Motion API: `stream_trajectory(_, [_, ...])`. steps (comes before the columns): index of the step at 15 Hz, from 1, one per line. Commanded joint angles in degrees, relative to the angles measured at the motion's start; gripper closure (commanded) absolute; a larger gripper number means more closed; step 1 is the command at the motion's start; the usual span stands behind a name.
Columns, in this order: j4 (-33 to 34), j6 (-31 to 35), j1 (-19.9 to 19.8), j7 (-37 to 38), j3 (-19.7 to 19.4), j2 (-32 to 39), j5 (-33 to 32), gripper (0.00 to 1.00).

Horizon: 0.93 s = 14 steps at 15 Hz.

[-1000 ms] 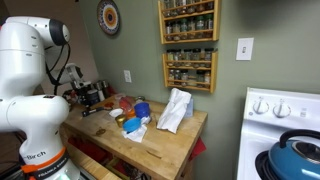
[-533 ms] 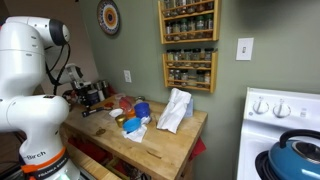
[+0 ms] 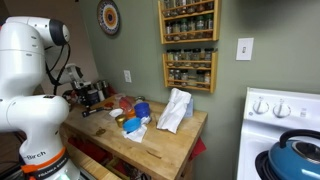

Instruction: Turn the flashlight switch off

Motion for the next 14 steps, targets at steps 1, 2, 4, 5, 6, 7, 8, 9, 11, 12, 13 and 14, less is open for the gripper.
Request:
stream_trajectory(1, [-0.8, 2.3, 1.1, 2.4, -0.7, 2.0, -0.5, 1.0])
stream_trajectory(2, [-0.9, 2.4, 1.1, 2.5, -0.7, 2.2, -0.4, 1.0])
stream_trajectory(4, [-1.1, 3.0, 1.0, 2.6, -0.5, 2.4, -0.1, 1.0])
stream_trajectory(5, [-1.1, 3.0, 1.0, 2.8, -0.5, 2.3, -0.1, 1.0])
stream_trajectory(6, [-1.2, 2.6, 1.0, 3.0, -0.6, 1.9, -0.1, 1.0])
stream_trajectory(7, [-1.3, 2.3, 1.0, 3.2, -0.7, 1.5, -0.3, 1.0])
stream_trajectory(8, [-1.4, 1.9, 1.0, 3.5, -0.7, 0.9, -0.4, 1.0])
stream_trajectory(9, [-1.5, 1.7, 1.0, 3.7, -0.8, 0.5, -0.5, 1.0])
stream_trajectory(11, [-1.4, 0.8, 1.0, 3.9, -0.8, -0.2, -0.7, 1.0])
stream_trajectory(12, [-1.4, 0.5, 1.0, 3.9, -0.8, -0.4, -0.7, 1.0])
stream_trajectory(13, [-1.5, 0.2, 1.0, 4.0, -0.8, -0.7, -0.7, 1.0])
stream_trajectory(14, [-1.6, 0.1, 1.0, 4.2, -0.8, -1.0, -0.7, 1.0])
